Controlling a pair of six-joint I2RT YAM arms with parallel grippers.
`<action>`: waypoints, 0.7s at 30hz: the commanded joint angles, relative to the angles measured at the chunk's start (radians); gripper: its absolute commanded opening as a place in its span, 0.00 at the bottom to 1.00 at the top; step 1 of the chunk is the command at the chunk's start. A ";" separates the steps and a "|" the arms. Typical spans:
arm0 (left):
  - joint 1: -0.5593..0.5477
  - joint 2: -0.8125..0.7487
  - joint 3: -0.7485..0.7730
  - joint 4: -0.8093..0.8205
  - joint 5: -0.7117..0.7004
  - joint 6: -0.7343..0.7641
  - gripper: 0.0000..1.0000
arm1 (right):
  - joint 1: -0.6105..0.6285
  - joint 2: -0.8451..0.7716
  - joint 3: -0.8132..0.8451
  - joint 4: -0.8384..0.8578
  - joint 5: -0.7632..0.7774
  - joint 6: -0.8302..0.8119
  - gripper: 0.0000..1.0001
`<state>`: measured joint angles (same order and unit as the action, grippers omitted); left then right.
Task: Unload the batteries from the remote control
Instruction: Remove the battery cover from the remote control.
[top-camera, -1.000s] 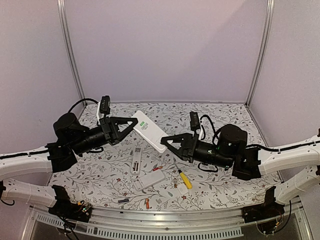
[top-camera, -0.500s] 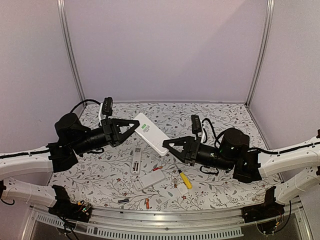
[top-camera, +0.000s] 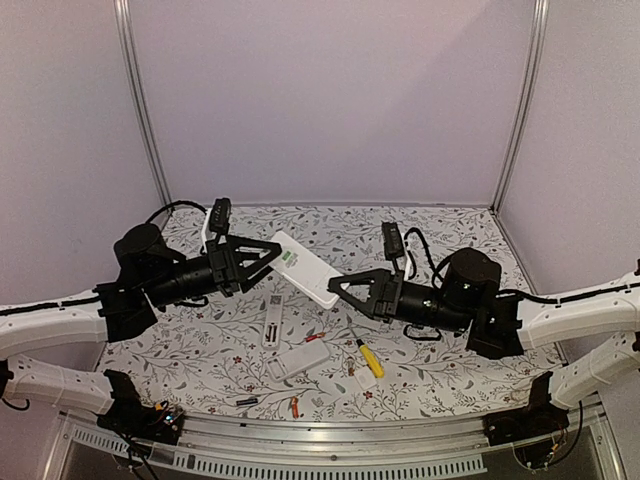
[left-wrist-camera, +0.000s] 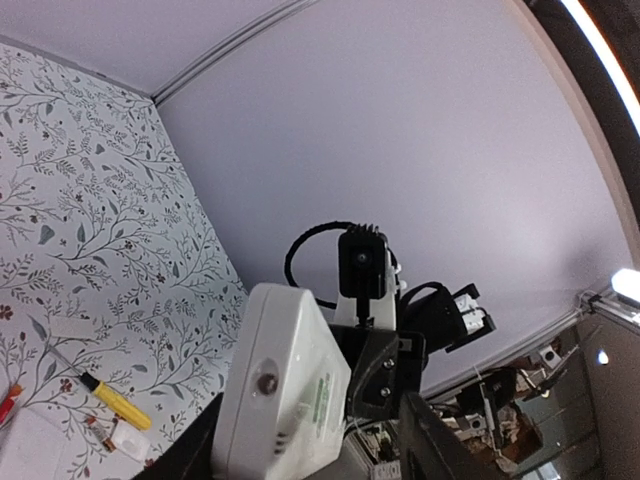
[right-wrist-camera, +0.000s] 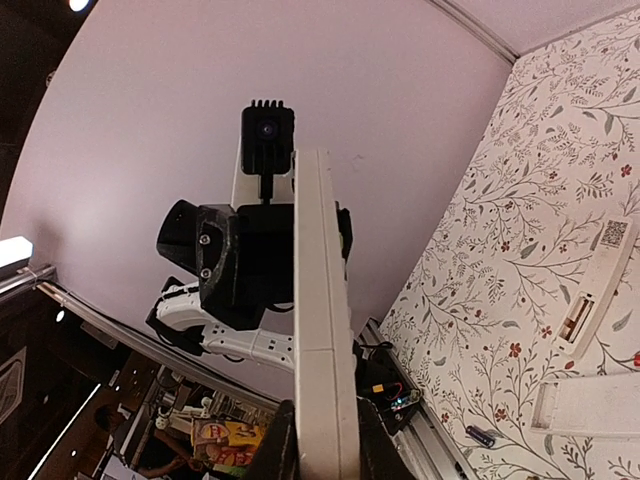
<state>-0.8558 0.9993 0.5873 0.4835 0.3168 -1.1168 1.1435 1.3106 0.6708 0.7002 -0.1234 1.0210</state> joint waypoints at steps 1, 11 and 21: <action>0.011 0.019 0.024 -0.039 0.086 0.022 0.56 | -0.044 -0.030 0.006 -0.049 -0.057 -0.035 0.00; 0.021 0.059 0.034 -0.056 0.182 0.044 0.57 | -0.141 -0.027 0.034 -0.124 -0.300 -0.034 0.00; 0.020 0.094 0.041 -0.022 0.235 0.045 0.50 | -0.189 0.013 0.085 -0.172 -0.497 -0.026 0.00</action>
<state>-0.8429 1.0847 0.6052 0.4355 0.5148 -1.0855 0.9661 1.3010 0.7067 0.5529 -0.5175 1.0058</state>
